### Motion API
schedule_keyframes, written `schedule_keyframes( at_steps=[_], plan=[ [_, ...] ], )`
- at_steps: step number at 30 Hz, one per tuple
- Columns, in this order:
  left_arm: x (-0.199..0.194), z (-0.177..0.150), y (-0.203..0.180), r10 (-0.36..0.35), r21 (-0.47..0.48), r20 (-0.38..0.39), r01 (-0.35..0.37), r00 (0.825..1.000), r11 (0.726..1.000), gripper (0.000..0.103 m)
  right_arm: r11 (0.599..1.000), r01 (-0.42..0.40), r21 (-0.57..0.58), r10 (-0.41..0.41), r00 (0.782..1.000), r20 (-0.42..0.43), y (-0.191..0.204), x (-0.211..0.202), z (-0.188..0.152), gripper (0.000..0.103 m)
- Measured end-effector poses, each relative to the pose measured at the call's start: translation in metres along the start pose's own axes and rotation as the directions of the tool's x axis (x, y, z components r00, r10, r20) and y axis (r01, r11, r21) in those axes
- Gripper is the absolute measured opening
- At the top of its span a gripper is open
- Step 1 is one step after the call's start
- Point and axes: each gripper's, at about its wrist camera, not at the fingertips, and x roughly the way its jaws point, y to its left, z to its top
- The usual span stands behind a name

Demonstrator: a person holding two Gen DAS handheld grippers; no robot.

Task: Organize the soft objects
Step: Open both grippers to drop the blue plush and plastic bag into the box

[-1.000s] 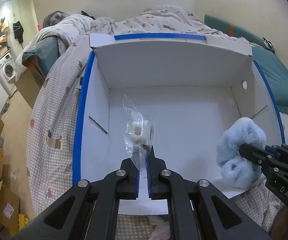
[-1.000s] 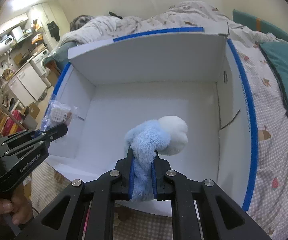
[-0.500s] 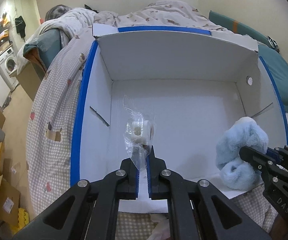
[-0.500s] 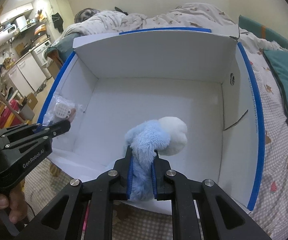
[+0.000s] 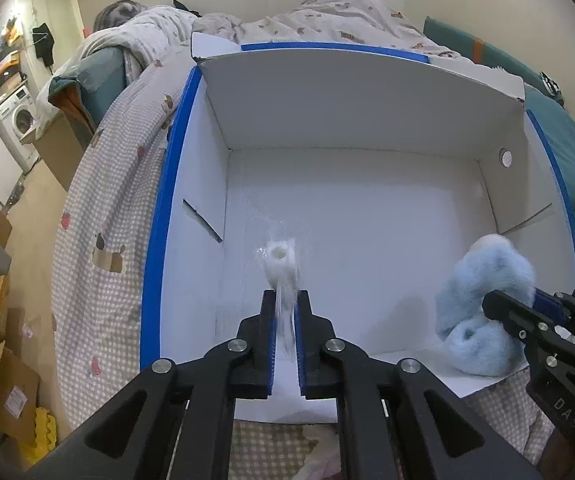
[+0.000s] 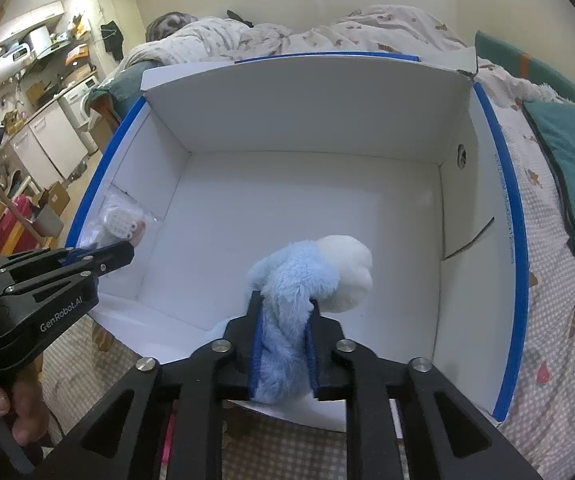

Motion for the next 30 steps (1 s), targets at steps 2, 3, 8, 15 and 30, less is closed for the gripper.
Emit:
schedule_keyframes(
  at_steps=[2, 3, 8, 15, 30],
  plan=[
    [0.000, 0.000, -0.001, 0.006, 0.011, 0.001, -0.006, 1.000, 1.000, 0.018, 1.000, -0.005, 0.013, 0.005, 1.000, 0.003, -0.002, 0.000, 0.000, 0.028],
    [0.000, 0.000, -0.001, 0.009, 0.013, 0.003, -0.009, 1.000, 1.000, 0.023, 1.000, -0.004, 0.019, 0.004, 1.000, 0.006, -0.004, -0.001, 0.000, 0.029],
    [-0.006, 0.001, 0.003, 0.017, -0.015, 0.031, -0.017, 0.999, 1.000, 0.065, 0.997, -0.014, 0.070, 0.011, 0.999, 0.036, -0.012, -0.006, 0.001, 0.076],
    [-0.007, 0.001, 0.005, 0.029, -0.014, 0.033, -0.029, 0.999, 0.999, 0.066, 0.991, 0.000, 0.131, -0.003, 1.000, 0.023, -0.024, -0.005, 0.003, 0.076],
    [-0.008, 0.000, 0.005, 0.035, -0.001, 0.034, -0.035, 0.999, 0.999, 0.066, 0.992, 0.002, 0.126, -0.005, 1.000, 0.025, -0.025, -0.006, 0.003, 0.076]
  ],
)
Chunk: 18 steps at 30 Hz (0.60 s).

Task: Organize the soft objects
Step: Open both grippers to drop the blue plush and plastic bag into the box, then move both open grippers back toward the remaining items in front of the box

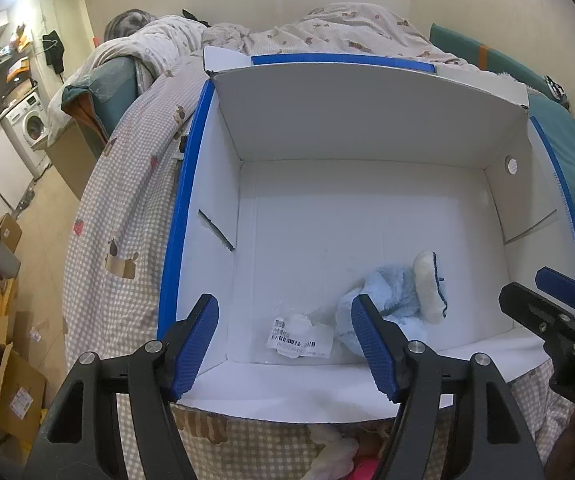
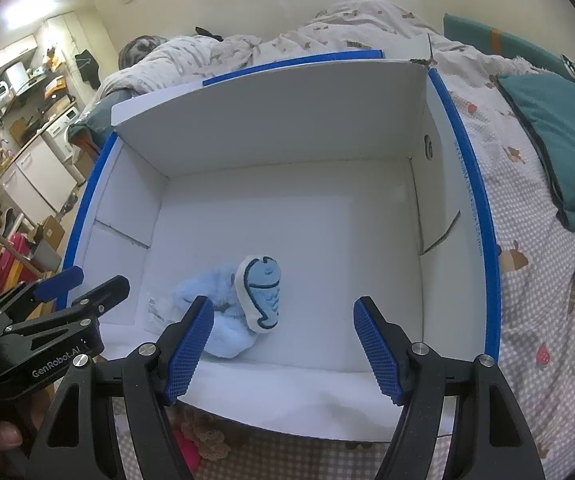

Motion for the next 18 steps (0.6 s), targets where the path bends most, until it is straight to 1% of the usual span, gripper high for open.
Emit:
schedule_keyframes(
  at_steps=[11, 15, 18],
  plan=[
    [-0.0019, -0.0044, 0.0053, 0.012, -0.005, -0.002, -0.012, 1.000, 1.000, 0.066, 1.000, -0.001, -0.003, 0.001, 1.000, -0.001, 0.0003, -0.0019, 0.0001, 0.076],
    [-0.0032, -0.0041, 0.0064, 0.014, -0.003, -0.001, -0.014, 1.000, 1.000, 0.066, 1.000, 0.000, -0.023, 0.000, 1.000, 0.006, 0.0030, -0.0046, 0.0006, 0.076],
    [-0.0079, -0.0039, 0.0083, 0.012, -0.007, 0.010, -0.012, 1.000, 1.000, 0.066, 1.000, -0.003, -0.016, 0.003, 1.000, 0.015, 0.0029, -0.0082, 0.0005, 0.076]
  ],
)
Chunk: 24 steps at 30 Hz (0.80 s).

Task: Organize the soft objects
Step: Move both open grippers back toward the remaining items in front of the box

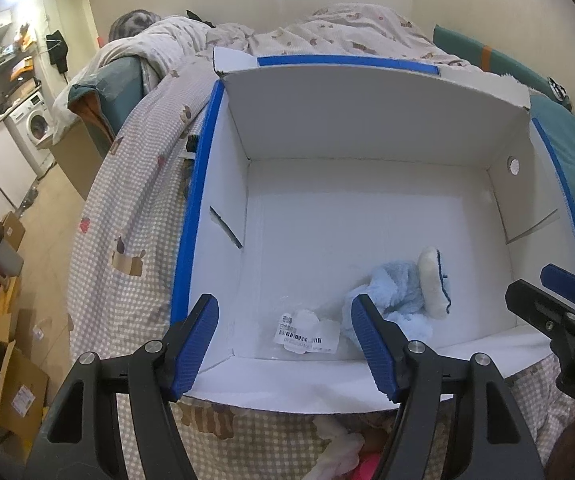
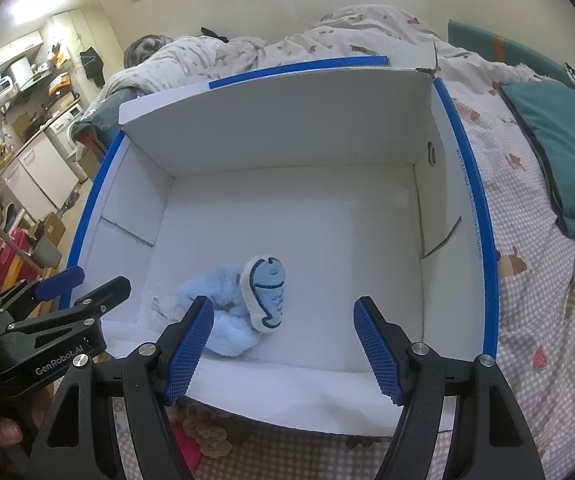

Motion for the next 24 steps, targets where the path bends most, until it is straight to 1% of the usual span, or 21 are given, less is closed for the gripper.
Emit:
schedule_keyframes(
  at_steps=[4, 10, 13, 20, 24],
  plan=[
    [-0.011, -0.005, 0.006, 0.009, 0.004, 0.024, -0.009, 1.000, 1.000, 0.066, 1.000, 0.002, 0.007, -0.003, 1.000, 0.020, 0.000, -0.010, -0.003, 0.076],
    [-0.037, -0.010, 0.019, 0.002, -0.018, 0.065, -0.001, 0.998, 1.000, 0.066, 1.000, 0.006, 0.006, -0.006, 0.999, 0.049, 0.000, -0.032, -0.011, 0.076],
    [-0.046, -0.020, 0.025, -0.006, -0.041, 0.059, 0.008, 0.998, 0.999, 0.066, 1.000, 0.005, 0.005, -0.006, 0.998, 0.064, 0.000, -0.043, -0.018, 0.076],
    [-0.066, -0.041, 0.035, -0.005, -0.077, 0.051, 0.009, 0.999, 0.997, 0.066, 1.000, 0.000, 0.026, -0.002, 0.998, 0.064, 0.002, -0.061, -0.036, 0.076],
    [-0.075, -0.048, 0.039, 0.001, -0.093, 0.052, 0.004, 0.999, 0.996, 0.066, 0.998, -0.015, 0.062, 0.012, 0.999, 0.052, 0.000, -0.068, -0.051, 0.076]
  ],
)
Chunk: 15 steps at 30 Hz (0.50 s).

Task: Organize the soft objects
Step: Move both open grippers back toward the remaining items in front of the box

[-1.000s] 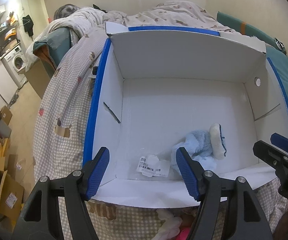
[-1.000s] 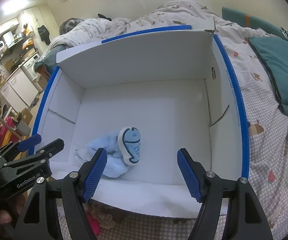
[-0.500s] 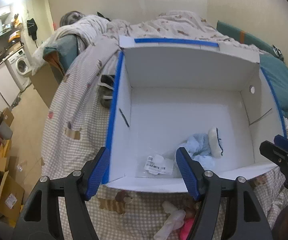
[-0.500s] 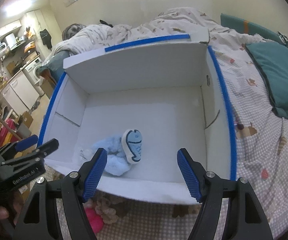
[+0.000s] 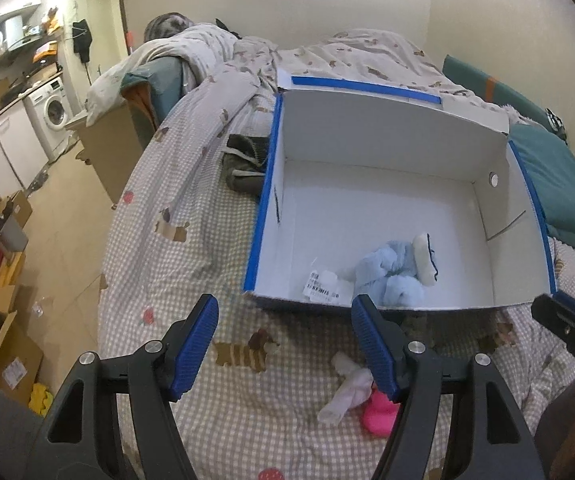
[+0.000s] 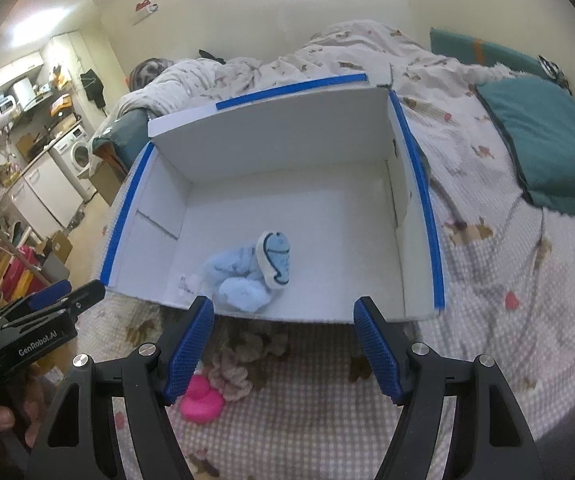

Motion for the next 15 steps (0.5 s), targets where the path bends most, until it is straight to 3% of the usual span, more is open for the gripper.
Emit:
schedule_keyframes(
  at_steps=[7, 15],
  plan=[
    [-0.006, -0.023, 0.002, -0.020, -0.011, -0.069, 0.020, 0.997, 1.000, 0.066, 1.000, -0.005, -0.002, 0.005, 1.000, -0.010, 0.008, -0.009, -0.017, 0.076],
    [0.004, -0.050, -0.004, -0.035, 0.003, -0.188, 0.036, 0.982, 0.999, 0.066, 1.000, 0.005, -0.020, -0.006, 0.997, -0.075, 0.017, -0.003, -0.033, 0.076]
  ],
)
